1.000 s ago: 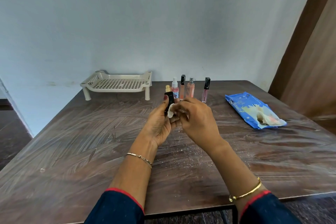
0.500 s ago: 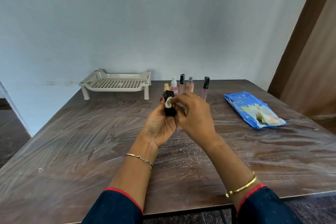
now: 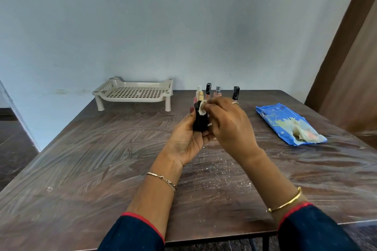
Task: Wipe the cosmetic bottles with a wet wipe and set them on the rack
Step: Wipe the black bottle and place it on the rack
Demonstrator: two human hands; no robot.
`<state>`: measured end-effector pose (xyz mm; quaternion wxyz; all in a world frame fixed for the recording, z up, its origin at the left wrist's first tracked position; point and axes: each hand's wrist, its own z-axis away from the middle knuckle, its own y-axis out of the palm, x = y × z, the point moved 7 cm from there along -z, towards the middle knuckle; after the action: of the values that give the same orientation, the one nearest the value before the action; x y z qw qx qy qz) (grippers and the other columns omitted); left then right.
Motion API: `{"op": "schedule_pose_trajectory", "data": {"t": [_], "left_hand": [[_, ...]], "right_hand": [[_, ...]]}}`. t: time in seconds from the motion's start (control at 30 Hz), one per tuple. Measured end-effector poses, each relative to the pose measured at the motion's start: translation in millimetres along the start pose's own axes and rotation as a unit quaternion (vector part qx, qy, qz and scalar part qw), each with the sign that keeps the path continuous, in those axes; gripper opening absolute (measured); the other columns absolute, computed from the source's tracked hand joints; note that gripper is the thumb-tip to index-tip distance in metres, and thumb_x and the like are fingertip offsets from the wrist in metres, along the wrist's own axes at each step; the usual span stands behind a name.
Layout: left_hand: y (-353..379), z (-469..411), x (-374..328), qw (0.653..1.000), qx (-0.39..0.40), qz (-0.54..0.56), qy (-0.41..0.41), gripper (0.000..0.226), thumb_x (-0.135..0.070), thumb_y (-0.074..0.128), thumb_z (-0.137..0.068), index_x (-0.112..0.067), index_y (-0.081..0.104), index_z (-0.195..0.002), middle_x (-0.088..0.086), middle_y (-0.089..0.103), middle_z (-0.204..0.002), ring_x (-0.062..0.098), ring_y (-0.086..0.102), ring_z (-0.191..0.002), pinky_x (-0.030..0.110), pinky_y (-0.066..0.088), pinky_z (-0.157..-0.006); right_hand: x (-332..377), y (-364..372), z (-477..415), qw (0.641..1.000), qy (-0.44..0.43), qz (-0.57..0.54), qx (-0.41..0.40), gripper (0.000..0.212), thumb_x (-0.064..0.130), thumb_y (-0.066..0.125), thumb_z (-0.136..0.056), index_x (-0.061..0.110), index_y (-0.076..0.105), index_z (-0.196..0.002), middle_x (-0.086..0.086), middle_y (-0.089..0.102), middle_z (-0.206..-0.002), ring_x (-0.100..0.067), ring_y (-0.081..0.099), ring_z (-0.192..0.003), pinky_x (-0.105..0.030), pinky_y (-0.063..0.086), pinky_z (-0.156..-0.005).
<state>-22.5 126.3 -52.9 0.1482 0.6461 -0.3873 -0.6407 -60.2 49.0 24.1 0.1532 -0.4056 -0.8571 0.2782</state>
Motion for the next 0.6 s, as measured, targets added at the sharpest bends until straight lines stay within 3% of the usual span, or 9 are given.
{"op": "schedule_pose_trajectory", "data": {"t": [0.2, 0.33, 0.47, 0.6], "left_hand": [[4.4, -0.2, 4.8, 0.997, 0.011, -0.072, 0.006, 0.028, -0.029, 0.039, -0.1, -0.009, 0.051, -0.115, 0.01, 0.056, -0.087, 0.012, 0.048, -0.051, 0.028, 0.047, -0.054], [1.0, -2.4, 2.3, 0.994, -0.006, -0.103, 0.023, 0.023, -0.03, 0.038, -0.101, -0.014, 0.053, -0.109, 0.003, 0.054, -0.073, 0.009, 0.039, -0.05, 0.021, 0.035, -0.046], [0.7, 1.1, -2.9, 0.982, -0.017, -0.183, 0.044, 0.02, -0.034, 0.044, -0.098, -0.021, 0.06, -0.097, 0.0, 0.056, -0.073, 0.009, 0.041, -0.055, 0.02, 0.03, -0.048], [4.1, 2.8, -4.9, 0.961, -0.024, -0.268, 0.062, 0.02, -0.035, 0.044, -0.098, -0.025, 0.06, -0.104, 0.001, 0.054, -0.075, 0.007, 0.042, -0.057, 0.019, 0.032, -0.052]], "right_hand": [[-5.6, -2.8, -21.0, 0.995, -0.064, 0.059, 0.051, 0.031, -0.005, 0.072, -0.071, 0.002, 0.069, -0.101, -0.01, 0.066, -0.104, -0.029, 0.06, -0.094, -0.036, 0.054, -0.067], [-7.2, 2.2, -30.0, 0.984, -0.097, 0.108, 0.099, 0.026, -0.003, 0.07, -0.072, 0.006, 0.07, -0.096, -0.008, 0.065, -0.101, -0.028, 0.058, -0.093, -0.037, 0.053, -0.077], [-5.0, 4.3, -38.6, 0.97, -0.104, 0.187, 0.117, 0.015, 0.008, 0.056, -0.082, 0.007, 0.07, -0.087, -0.011, 0.063, -0.091, -0.028, 0.055, -0.085, -0.039, 0.05, -0.071], [-18.5, 4.2, -40.4, 0.977, -0.044, 0.151, 0.143, 0.034, 0.023, 0.035, -0.089, 0.008, 0.065, -0.081, -0.009, 0.06, -0.082, -0.022, 0.047, -0.076, -0.034, 0.042, -0.071]]}}
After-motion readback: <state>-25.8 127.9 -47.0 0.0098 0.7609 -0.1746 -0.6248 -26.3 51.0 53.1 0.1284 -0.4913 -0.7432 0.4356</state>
